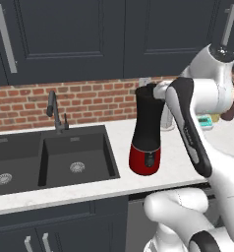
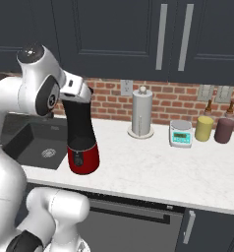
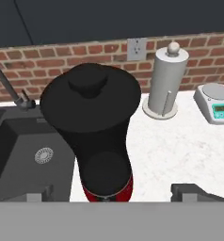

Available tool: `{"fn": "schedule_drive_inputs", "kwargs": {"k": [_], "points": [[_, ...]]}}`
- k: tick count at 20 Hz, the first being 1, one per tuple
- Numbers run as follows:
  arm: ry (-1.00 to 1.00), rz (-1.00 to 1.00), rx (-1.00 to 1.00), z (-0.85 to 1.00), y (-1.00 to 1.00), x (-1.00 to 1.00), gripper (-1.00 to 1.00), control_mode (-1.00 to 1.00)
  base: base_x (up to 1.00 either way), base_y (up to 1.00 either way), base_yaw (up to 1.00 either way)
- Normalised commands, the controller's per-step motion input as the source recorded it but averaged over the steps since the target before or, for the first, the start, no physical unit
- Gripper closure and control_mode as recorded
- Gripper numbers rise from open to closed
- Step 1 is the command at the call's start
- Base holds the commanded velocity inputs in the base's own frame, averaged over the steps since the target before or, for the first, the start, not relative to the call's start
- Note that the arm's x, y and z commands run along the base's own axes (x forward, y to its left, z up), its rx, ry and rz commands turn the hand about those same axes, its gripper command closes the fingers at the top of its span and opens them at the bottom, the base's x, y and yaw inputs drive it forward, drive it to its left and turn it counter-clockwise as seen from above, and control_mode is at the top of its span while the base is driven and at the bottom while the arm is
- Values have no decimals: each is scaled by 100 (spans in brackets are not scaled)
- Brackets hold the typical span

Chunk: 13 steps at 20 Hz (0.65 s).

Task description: Close the lid blender by securely placing the lid on top.

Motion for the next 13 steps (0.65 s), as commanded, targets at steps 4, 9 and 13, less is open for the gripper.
{"fn": "schedule_drive_inputs", "kwargs": {"k": [4, 9, 13], "points": [[-24, 0, 18, 1, -59, -46, -100, -100, 0, 0, 0], [-14, 3, 14, -7, -46, -31, -100, -100, 0, 0, 0], [-11, 5, 12, -11, -54, -29, -100, -100, 0, 0, 0]]}}
